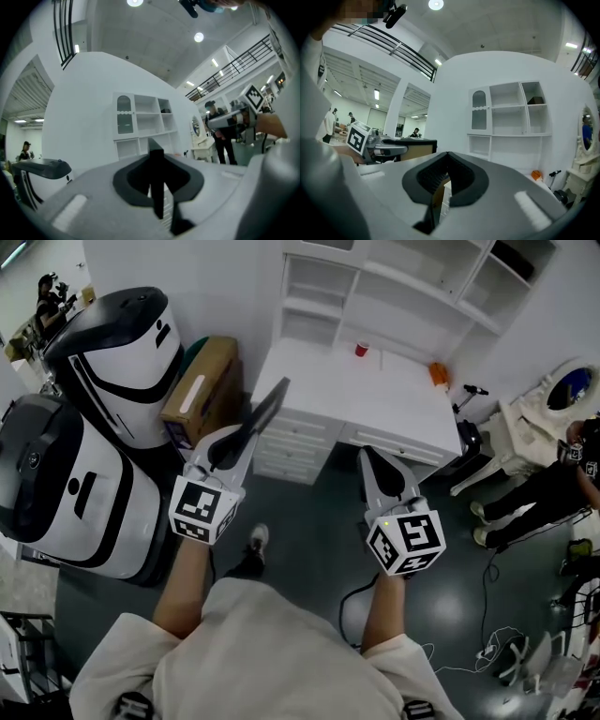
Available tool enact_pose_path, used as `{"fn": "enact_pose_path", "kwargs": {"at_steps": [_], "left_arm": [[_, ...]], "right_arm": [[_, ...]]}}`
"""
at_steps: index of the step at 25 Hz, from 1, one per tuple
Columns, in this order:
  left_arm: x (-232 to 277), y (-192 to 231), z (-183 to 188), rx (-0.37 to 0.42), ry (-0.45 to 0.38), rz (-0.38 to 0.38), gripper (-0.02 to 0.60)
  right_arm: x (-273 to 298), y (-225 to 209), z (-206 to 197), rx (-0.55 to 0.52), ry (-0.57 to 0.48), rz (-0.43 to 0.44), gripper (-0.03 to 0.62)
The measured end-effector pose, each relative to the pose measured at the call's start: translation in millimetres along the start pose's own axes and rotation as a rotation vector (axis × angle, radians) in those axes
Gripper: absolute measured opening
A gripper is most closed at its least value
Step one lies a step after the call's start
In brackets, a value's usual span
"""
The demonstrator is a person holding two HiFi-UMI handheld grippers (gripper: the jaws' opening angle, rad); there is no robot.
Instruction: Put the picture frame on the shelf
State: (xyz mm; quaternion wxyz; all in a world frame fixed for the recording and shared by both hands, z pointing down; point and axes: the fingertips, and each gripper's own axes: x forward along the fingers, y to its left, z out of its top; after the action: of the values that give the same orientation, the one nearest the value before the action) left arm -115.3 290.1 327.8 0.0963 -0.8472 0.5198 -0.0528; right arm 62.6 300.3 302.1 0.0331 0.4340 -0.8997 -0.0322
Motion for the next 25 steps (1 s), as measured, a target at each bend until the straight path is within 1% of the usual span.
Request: {"fn": "enact_pose_path", "kwargs": {"at_steps": [8,13,25], "left_arm": [[61.7,47.9,-7.4,0.000,-0.010,-0.003,0.038],[93.2,68.4,-13.4,-0.002,0.002,-0.023,0.038],[148.3,112.2,-19.5,-0.010,0.020,-0.046,0.038]], "right_arm": [[66.3,-38.7,2.1,0.027,-0.002,0.014,0.005],[98.2,-57.4,-2.4,0.073,0.009,0.019,0.004],[158.0,-92.1,3.1,0.086,-0.002,-0.028,0.005]]}}
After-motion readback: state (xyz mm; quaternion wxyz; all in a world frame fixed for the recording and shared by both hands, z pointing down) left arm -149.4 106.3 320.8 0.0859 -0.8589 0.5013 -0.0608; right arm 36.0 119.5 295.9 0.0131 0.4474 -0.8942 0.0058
